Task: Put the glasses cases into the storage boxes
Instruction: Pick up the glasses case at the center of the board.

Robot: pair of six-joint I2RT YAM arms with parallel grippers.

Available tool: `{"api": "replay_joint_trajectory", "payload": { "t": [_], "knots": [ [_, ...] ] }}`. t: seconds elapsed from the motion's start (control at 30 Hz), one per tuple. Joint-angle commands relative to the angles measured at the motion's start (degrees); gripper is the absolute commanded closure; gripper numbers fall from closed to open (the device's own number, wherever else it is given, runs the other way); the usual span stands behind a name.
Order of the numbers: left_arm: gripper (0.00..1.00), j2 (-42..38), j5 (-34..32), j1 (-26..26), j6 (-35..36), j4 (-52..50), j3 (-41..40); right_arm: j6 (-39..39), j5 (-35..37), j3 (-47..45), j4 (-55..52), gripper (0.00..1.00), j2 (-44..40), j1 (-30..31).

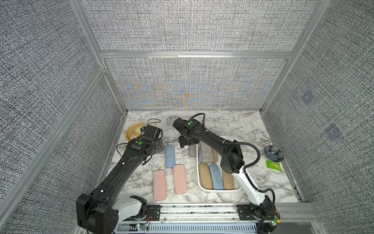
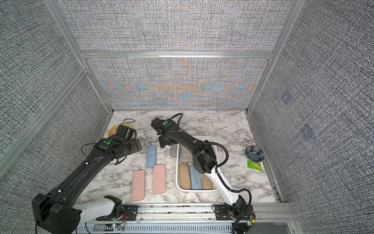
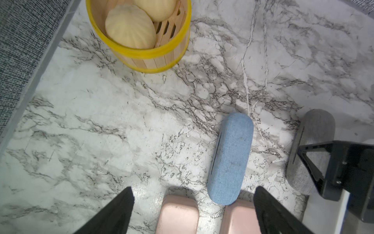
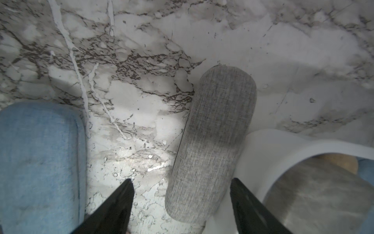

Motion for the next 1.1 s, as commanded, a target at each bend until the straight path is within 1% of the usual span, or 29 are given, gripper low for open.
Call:
{"api": "replay_joint_trajectory", "payload": {
  "t": [0.0,0.1,0.33,0.6,0.7,0.83,0.9,1.07],
  "knots": [
    [0.08,0.79,2.08,0.35,-0.45,0.85,0.23,-0.72,-0.63,0.96,0.12,0.24,1.21,-0.22],
    [0.09,1.26,2.22,0.44,-0.17,0.69,0.40,-0.71,-1.06,1.30,0.34,0.24,2.27,-0.40],
    [0.10,2.44,2.27,0.51,-0.18,0.60,0.71,-0.40,-5.25,0.81,1.57,0.24,2.54,0.38],
    [0.11,4.01,2.31,0.64,-0.62,0.78,1.68,-0.04,-13.86,-0.83,5.24,0.24,-0.01,2.12],
    [0.12,4.31,2.55,0.61,-0.80,0.85,1.82,0.03,-11.16,-0.25,4.39,0.25,-1.28,2.41],
    [0.12,4.43,3.08,0.60,-0.89,0.82,1.75,-0.13,-2.55,0.68,2.08,0.24,-2.21,1.13],
    [0.12,4.42,3.43,0.60,-0.97,0.87,1.59,-0.28,0.06,0.81,1.43,0.24,-1.69,0.21],
    [0.12,4.77,3.81,0.63,-1.00,0.60,1.39,-1.86,0.24,1.35,2.23,0.24,1.58,-1.28]
  ]
}}
